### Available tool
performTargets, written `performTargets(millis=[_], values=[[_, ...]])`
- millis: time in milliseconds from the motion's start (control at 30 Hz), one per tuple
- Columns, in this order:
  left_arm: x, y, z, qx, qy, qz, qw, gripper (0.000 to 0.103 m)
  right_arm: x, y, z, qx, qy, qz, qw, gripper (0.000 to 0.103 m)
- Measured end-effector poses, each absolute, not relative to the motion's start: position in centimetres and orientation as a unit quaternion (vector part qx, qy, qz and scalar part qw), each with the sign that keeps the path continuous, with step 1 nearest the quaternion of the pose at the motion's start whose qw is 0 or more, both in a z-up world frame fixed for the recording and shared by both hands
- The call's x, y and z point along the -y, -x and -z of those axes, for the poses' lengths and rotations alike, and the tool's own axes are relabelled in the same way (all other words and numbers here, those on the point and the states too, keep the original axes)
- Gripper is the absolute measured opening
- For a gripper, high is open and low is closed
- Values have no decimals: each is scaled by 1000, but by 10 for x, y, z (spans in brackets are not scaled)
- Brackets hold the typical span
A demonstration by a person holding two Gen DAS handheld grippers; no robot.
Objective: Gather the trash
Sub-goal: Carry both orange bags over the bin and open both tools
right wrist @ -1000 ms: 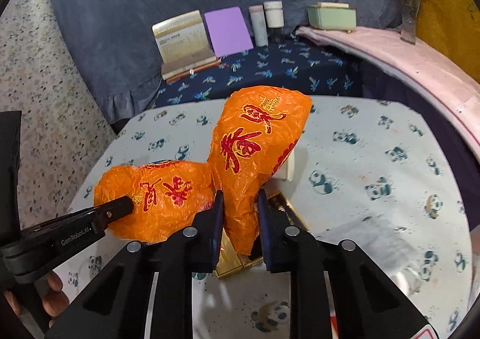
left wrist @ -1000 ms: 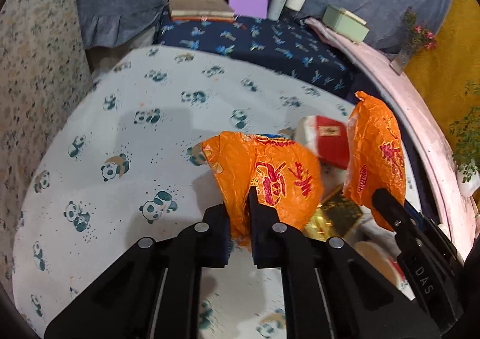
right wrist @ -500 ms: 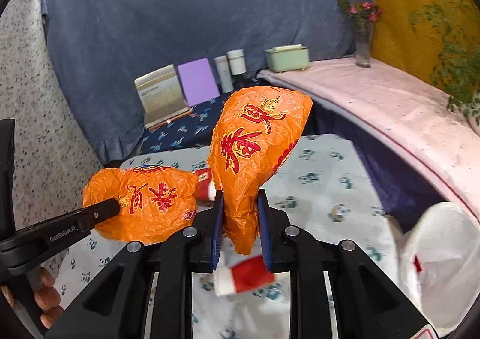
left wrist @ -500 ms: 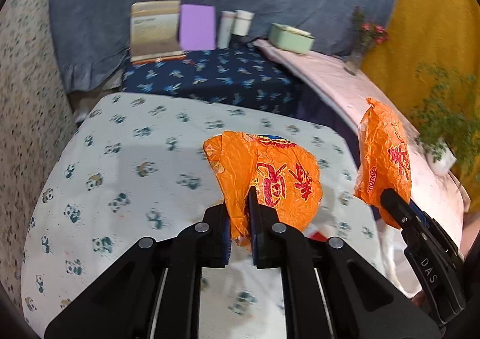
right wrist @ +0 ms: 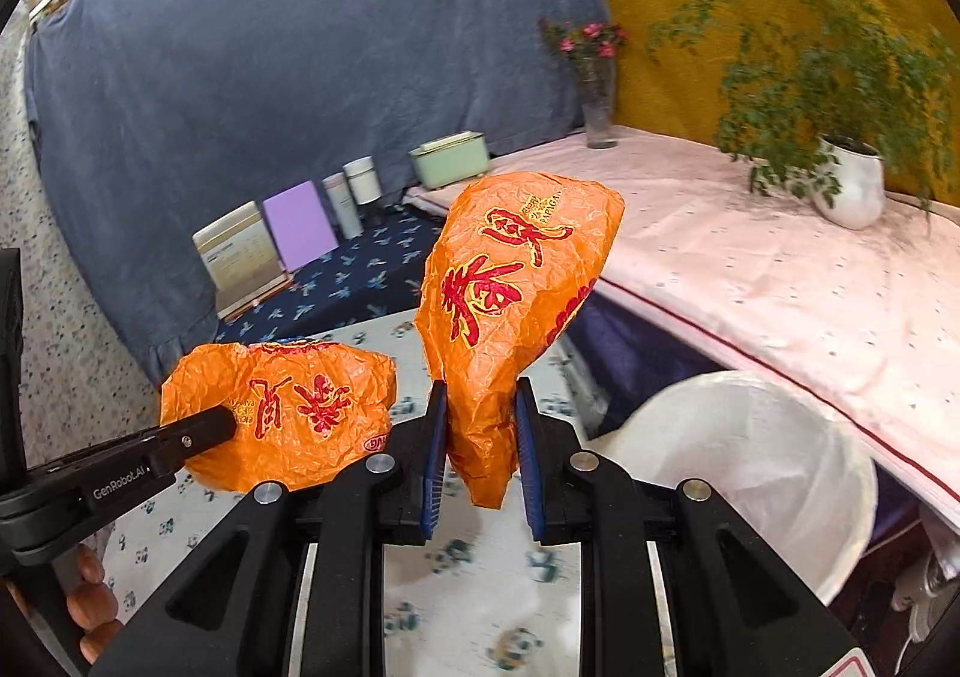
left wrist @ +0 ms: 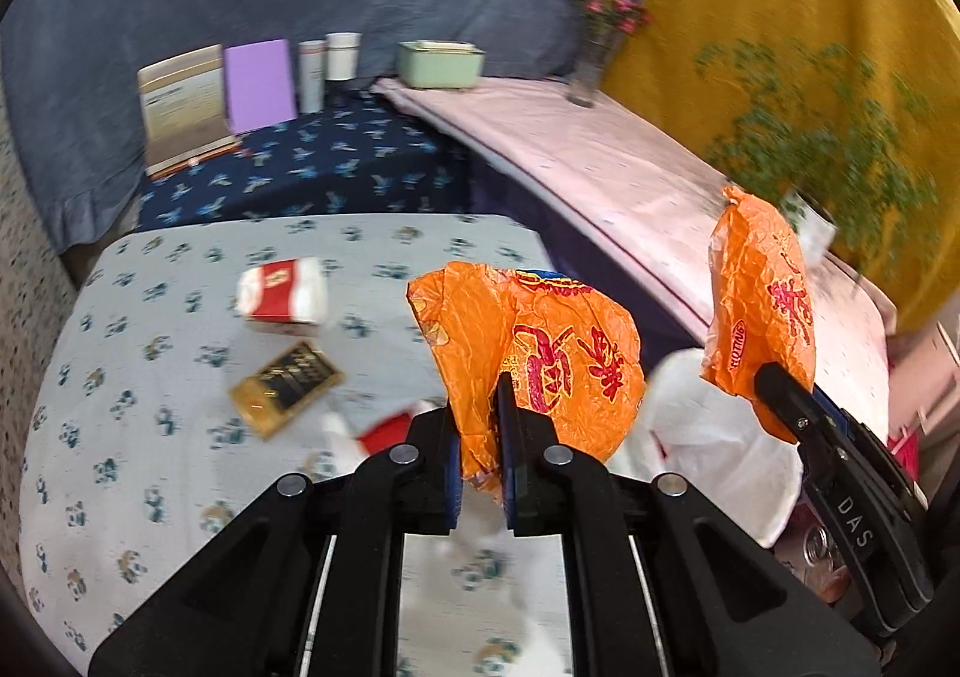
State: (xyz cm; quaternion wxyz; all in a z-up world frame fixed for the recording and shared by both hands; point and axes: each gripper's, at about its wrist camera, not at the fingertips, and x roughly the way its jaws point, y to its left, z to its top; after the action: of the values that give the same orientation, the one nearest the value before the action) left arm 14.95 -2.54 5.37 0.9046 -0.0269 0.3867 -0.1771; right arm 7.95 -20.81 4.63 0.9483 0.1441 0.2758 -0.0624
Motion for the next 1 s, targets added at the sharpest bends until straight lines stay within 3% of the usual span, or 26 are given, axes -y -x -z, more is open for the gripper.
performTargets(millis=[467, 1000], values=[[127, -124, -30, -410, -28, 240, 879, 9, 298, -27, -9, -293, -184, 134, 929, 20], [189, -118, -8, -429, -61, 275, 858, 12, 332, -14, 24, -315, -198, 156, 915, 21]])
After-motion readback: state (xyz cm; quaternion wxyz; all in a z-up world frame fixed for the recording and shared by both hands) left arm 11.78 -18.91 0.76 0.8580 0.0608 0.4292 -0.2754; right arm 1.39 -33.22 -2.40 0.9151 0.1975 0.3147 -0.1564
